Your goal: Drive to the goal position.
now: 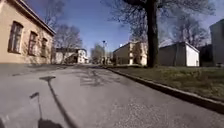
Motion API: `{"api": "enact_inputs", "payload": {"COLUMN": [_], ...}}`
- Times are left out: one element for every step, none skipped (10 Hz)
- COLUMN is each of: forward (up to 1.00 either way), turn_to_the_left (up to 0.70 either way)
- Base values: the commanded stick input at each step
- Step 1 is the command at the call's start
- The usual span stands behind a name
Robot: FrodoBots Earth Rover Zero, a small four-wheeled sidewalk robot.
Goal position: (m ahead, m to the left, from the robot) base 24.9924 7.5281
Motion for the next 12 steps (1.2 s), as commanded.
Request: {"api": "enact_inputs", "payload": {"forward": [0.85, 0.85, 0.85, 0.85, 0.85, 0.85, 0.85, 0.85, 0.85, 0.85, 0.85, 0.85], "turn_to_the_left": [0.15, 0.28, 0.34, 0.34, 0.34, 0.34, 0.34, 0.34, 0.34, 0.34, 0.34, 0.34]}}
